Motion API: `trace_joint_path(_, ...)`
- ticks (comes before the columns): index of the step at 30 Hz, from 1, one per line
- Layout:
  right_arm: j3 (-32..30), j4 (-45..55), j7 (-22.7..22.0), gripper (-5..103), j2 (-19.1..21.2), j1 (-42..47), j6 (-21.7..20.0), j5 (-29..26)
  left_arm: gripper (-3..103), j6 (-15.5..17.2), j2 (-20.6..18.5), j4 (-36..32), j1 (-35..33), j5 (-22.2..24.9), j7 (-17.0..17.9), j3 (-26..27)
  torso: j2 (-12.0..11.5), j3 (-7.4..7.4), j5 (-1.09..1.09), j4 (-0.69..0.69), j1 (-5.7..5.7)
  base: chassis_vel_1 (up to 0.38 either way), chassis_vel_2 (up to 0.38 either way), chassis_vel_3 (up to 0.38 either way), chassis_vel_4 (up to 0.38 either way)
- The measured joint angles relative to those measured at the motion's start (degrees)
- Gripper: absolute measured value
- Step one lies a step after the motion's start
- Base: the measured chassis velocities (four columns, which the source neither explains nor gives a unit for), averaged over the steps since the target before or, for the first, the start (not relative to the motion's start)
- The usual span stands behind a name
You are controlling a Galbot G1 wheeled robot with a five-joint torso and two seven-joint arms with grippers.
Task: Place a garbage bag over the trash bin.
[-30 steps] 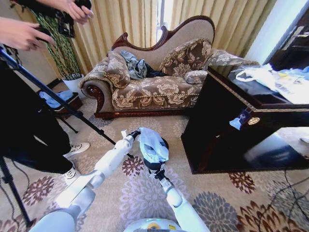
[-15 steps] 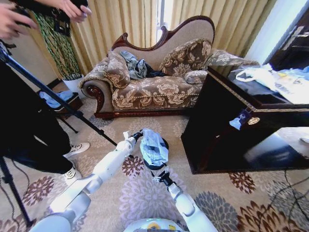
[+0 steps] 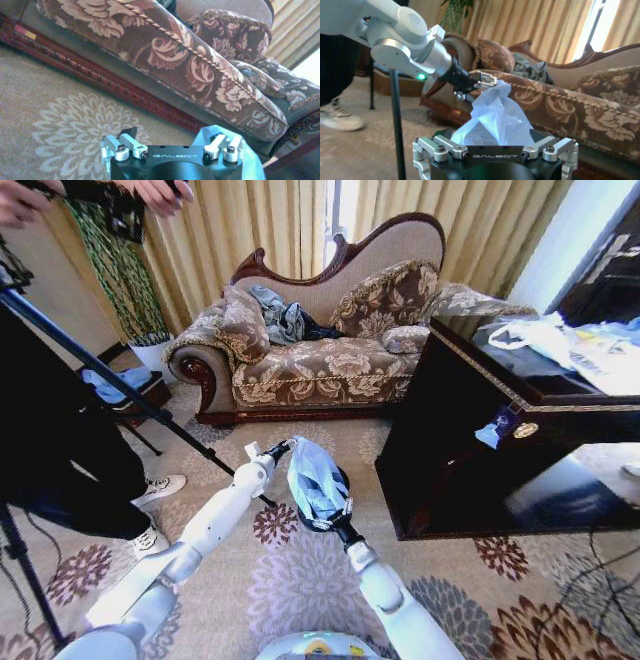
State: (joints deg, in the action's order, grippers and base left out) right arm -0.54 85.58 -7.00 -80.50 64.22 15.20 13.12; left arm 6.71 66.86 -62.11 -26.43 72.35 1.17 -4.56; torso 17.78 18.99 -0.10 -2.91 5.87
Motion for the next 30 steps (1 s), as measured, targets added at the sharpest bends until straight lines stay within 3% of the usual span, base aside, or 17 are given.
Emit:
trace_joint_path(3, 1.4, -4.7, -5.0, 100, -5.3, -2.3, 0.6, 3.9, 99, 0.1, -0.2, -0.6, -0.8, 0.1, 0.3, 0.1, 0.0, 0.00, -0.02, 0.01, 0.00, 0.000, 0.000, 0.000, 0.000)
trace_joint_path(9, 0.8, -10.6, -10.5, 100, -9.7, -5.7, 1.7, 9.6, 103, 0.2, -0.8, -1.9, -1.3, 0.3, 0.6, 0.0, 0.0, 0.00, -0.01, 0.00, 0.01, 0.000, 0.000, 0.000, 0.000)
trace_joint_path(12, 0.0, -13.4, -11.5, 100, -11.3, -7.9, 1.5, 11.7, 99, 0.4, -1.2, -2.9, -1.5, 0.9, 0.8, 0.0, 0.0, 0.00, 0.00, 0.00, 0.00, 0.000, 0.000, 0.000, 0.000)
trace_joint_path(21, -2.9, -23.0, -15.9, 100, -11.8, -14.0, 2.1, 17.5, 99, 0.7, -1.9, -4.2, -1.8, 1.7, 1.2, 0.2, 0.0, 0.00, 0.01, -0.01, 0.00, 0.000, 0.000, 0.000, 0.000)
trace_joint_path(30, -2.3, -22.0, -16.5, 100, -11.7, -17.3, 1.0, 17.0, 99, 0.5, -2.9, -4.5, -2.6, 0.2, 0.6, 0.4, 0.0, -0.01, 0.01, 0.00, 0.00, 0.000, 0.000, 0.000, 0.000)
